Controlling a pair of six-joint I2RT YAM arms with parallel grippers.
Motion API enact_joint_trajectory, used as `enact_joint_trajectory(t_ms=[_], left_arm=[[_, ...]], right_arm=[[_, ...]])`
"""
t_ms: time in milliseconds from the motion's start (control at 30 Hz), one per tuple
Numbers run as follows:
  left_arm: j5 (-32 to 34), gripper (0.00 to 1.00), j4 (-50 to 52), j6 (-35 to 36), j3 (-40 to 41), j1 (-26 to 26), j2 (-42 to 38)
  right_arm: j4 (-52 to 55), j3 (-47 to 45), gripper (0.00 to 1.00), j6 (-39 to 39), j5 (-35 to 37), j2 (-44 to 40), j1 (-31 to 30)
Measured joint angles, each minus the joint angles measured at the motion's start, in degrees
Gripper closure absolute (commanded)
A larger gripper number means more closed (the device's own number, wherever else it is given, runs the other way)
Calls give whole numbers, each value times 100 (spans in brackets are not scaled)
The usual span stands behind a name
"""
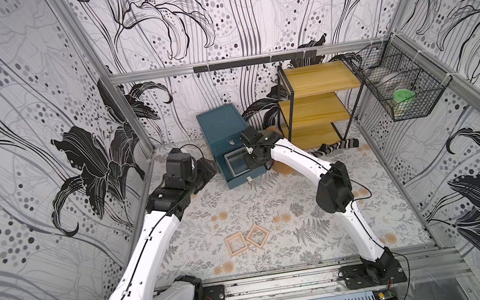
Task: Place the brooch boxes into the drawer by color
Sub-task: Place the brooch box in the drawer.
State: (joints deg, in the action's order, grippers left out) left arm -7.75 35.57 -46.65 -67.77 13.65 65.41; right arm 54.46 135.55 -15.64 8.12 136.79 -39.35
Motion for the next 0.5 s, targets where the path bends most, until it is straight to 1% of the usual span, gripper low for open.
enact_joint_trajectory(t_ms=[200,367,433,500], left_arm=[[-22,45,-92,-90,0,-28,144],[-9,42,-192,-214,-186,-33,511],[11,42,-221,-227,-350,-37,673],[31,41,-245,-232,-535,-50,820]], right_arm=[[0,0,86,-98,-46,9,0],[-7,0,77,-181,-46,11,0],[-9,0,74,-227,-50,11,0],[-20,0,74,-275,-63,9,0]])
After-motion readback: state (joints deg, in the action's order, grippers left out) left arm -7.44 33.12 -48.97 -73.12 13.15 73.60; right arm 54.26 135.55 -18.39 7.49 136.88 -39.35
